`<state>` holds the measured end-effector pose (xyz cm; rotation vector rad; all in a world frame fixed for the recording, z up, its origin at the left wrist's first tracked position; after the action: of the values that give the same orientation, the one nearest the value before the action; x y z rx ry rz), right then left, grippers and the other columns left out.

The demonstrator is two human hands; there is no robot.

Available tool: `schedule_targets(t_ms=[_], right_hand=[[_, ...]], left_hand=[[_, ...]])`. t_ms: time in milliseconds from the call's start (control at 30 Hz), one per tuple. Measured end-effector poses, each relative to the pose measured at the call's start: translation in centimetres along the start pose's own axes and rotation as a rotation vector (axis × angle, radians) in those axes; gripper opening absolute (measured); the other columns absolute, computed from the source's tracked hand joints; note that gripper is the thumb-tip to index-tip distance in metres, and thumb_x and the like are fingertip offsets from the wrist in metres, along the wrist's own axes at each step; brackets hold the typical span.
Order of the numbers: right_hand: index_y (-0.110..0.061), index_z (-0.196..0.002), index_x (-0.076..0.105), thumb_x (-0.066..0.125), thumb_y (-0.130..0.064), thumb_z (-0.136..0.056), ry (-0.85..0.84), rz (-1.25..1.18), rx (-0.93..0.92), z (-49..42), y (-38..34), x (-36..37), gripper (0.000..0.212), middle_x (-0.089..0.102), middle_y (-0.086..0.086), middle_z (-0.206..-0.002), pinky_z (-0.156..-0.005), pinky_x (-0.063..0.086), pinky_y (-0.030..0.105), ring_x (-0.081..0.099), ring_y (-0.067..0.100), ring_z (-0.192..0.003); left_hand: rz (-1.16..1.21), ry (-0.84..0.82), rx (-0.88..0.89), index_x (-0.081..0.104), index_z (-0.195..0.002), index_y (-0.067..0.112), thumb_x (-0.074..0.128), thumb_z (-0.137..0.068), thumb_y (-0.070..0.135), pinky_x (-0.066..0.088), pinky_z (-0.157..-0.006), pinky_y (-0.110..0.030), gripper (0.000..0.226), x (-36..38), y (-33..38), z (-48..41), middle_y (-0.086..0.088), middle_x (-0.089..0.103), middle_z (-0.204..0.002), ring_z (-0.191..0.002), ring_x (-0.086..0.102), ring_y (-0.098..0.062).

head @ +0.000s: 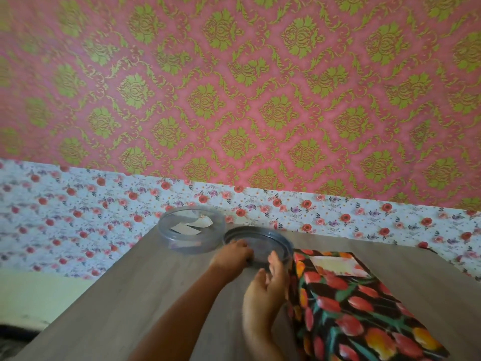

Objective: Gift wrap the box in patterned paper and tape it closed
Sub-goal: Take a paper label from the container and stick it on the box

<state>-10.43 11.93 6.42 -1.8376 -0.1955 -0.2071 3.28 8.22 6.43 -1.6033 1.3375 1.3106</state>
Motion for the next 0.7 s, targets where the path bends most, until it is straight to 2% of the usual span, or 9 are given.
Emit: schedule_targets(t_ms=[100, 200, 300, 367, 400, 467, 533, 600, 700], right_hand=[[0.006, -0.128, 0.048, 0.039, 0.012, -0.090, 0.110, -0.020, 0.074, -1.9, 2.1, 0.7, 0.040, 0.049, 0.024, -0.132, -0.101, 0.033, 0.029, 0.046, 0.033, -0.125], [0.006, -0.130, 0.046, 0.039, 0.006, -0.093, 0.162, -0.098, 0.176, -3.5, 3.8, 2.2, 0.037, 0.047, 0.024, -0.135, -0.102, 0.032, 0.028, 0.045, 0.034, -0.127], [-0.001, -0.136, 0.042, 0.044, -0.008, -0.097, 0.076, -0.133, 0.254, -4.9, 4.7, 5.5, 0.039, 0.045, 0.017, -0.140, -0.100, 0.034, 0.027, 0.044, 0.030, -0.129], [-0.008, -0.138, 0.042, 0.048, -0.023, -0.096, -0.050, -0.115, 0.287, -5.6, 5.3, 8.5, 0.044, 0.046, 0.009, -0.141, -0.104, 0.034, 0.029, 0.046, 0.026, -0.127], [-0.011, -0.137, 0.043, 0.052, -0.027, -0.094, -0.103, -0.085, 0.288, -5.8, 5.7, 9.8, 0.047, 0.047, 0.009, -0.141, -0.107, 0.036, 0.035, 0.047, 0.026, -0.127], [-0.011, -0.135, 0.047, 0.059, -0.029, -0.090, -0.195, 0.065, 0.241, -6.3, 6.4, 12.3, 0.050, 0.049, 0.011, -0.139, -0.106, 0.038, 0.043, 0.048, 0.027, -0.126], [-0.009, -0.131, 0.052, 0.060, -0.030, -0.089, -0.250, 0.210, 0.218, -6.6, 6.9, 14.0, 0.047, 0.052, 0.013, -0.135, -0.104, 0.039, 0.044, 0.049, 0.031, -0.124], [-0.010, -0.132, 0.051, 0.060, -0.031, -0.089, -0.306, 0.251, 0.241, -6.9, 7.6, 15.4, 0.049, 0.052, 0.013, -0.135, -0.103, 0.039, 0.043, 0.049, 0.031, -0.123], [-0.011, -0.135, 0.048, 0.064, -0.029, -0.087, -0.384, 0.272, 0.211, -7.4, 8.2, 17.6, 0.053, 0.050, 0.010, -0.137, -0.103, 0.040, 0.038, 0.048, 0.028, -0.125]], left_hand=[[0.233, 0.266, -0.053, 0.055, -0.116, 0.012, 0.046, -0.097, 0.025, 0.046, -0.082, -0.040, 0.025, -3.8, -1.0, 0.6, -0.007, 0.047, -0.121, -0.101, 0.055, -0.028], [0.621, 0.541, -0.179, 0.056, -0.111, 0.008, 0.049, -0.097, 0.020, 0.041, -0.076, -0.033, 0.020, -7.5, -3.7, 1.4, -0.009, 0.057, -0.108, -0.093, 0.056, -0.026], [0.971, 0.716, -0.309, 0.057, -0.106, 0.013, 0.047, -0.098, 0.019, 0.043, -0.073, -0.030, 0.014, -9.1, -7.7, 2.5, -0.005, 0.061, -0.093, -0.088, 0.057, -0.021], [1.182, 0.749, -0.389, 0.051, -0.121, 0.020, 0.046, -0.099, 0.017, 0.049, -0.076, -0.032, 0.023, -8.8, -10.2, 3.2, -0.007, 0.061, -0.094, -0.091, 0.059, -0.019], [1.260, 0.746, -0.427, 0.044, -0.130, 0.024, 0.045, -0.099, 0.016, 0.050, -0.076, -0.030, 0.032, -8.3, -11.6, 3.4, -0.009, 0.062, -0.096, -0.093, 0.059, -0.019], [1.337, 0.761, -0.521, 0.041, -0.139, 0.020, 0.044, -0.099, 0.015, 0.051, -0.091, -0.036, 0.040, -7.3, -14.6, 4.2, -0.011, 0.062, -0.115, -0.108, 0.059, -0.023], [1.377, 0.785, -0.616, 0.043, -0.140, 0.014, 0.043, -0.100, 0.016, 0.042, -0.103, -0.047, 0.040, -6.5, -17.1, 5.0, -0.012, 0.053, -0.135, -0.123, 0.051, -0.028], [1.364, 0.808, -0.678, 0.043, -0.139, 0.011, 0.042, -0.100, 0.017, 0.038, -0.107, -0.047, 0.039, -5.9, -18.9, 5.3, -0.010, 0.049, -0.140, -0.127, 0.047, -0.029], [0.979, 0.782, -0.802, 0.049, -0.136, 0.014, 0.038, -0.101, 0.028, 0.038, -0.106, -0.050, 0.039, -5.6, -20.8, 5.5, -0.012, 0.057, -0.131, -0.124, 0.050, -0.032]])
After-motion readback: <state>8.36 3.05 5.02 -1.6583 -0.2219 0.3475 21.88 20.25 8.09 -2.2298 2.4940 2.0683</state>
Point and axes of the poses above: each hand's wrist, its own z-axis away from the middle knuckle, its own x-axis out of the palm, y = z × x, the point moved 8 cm from there along -z, towards the middle knuckle
